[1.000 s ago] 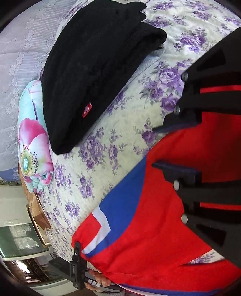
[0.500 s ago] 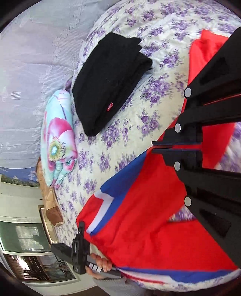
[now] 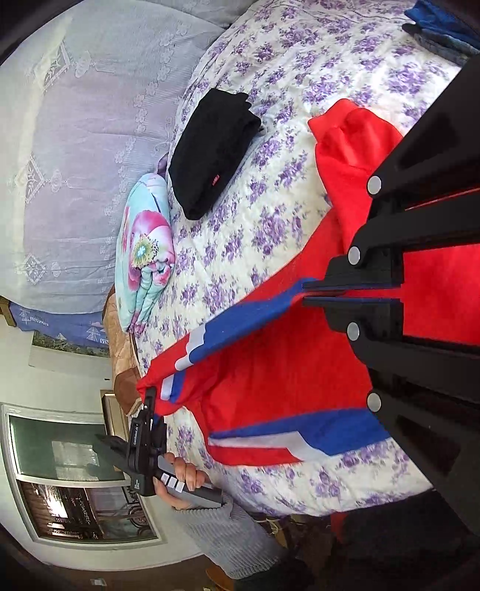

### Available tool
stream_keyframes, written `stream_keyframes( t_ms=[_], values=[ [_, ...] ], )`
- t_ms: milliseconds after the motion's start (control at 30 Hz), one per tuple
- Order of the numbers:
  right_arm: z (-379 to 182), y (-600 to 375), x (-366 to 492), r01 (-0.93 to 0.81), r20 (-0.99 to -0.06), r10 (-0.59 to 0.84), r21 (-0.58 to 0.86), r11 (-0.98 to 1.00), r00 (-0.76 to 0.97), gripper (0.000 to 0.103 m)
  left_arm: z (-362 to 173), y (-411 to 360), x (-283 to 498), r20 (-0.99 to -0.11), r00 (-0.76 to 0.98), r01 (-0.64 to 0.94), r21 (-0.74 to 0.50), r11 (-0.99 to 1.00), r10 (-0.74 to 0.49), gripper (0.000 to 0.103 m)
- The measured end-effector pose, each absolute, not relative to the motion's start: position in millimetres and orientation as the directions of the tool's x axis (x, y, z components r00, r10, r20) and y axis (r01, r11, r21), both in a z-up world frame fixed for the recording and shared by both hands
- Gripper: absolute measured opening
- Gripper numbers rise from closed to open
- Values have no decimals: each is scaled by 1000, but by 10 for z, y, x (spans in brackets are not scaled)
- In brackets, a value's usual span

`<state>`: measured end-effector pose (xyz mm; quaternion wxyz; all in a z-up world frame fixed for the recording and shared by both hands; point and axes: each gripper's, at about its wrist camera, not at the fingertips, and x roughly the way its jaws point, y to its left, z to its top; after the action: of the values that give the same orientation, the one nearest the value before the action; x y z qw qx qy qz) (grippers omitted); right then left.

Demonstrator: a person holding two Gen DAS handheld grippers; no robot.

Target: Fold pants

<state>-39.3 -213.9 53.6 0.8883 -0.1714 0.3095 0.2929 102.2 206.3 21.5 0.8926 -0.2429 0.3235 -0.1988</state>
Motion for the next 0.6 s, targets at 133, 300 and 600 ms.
stream_keyframes(
  t_ms=[133,300,600],
  values=[
    [365,-2109,-717,-631,-656,440,-73,772,614,3,76,2178,656,-523,704,157,-545,824,-480,41],
    [124,-2124,-988,-621,-670,444,-31,783,595,3,-235,2369,264,-611,655,42,-558,829,-445,50],
    [-27,-2145,-1113,-612,-670,442,-24,790,596,3,-234,2414,26,-546,636,-1,-707,707,-545,51]
  ],
)
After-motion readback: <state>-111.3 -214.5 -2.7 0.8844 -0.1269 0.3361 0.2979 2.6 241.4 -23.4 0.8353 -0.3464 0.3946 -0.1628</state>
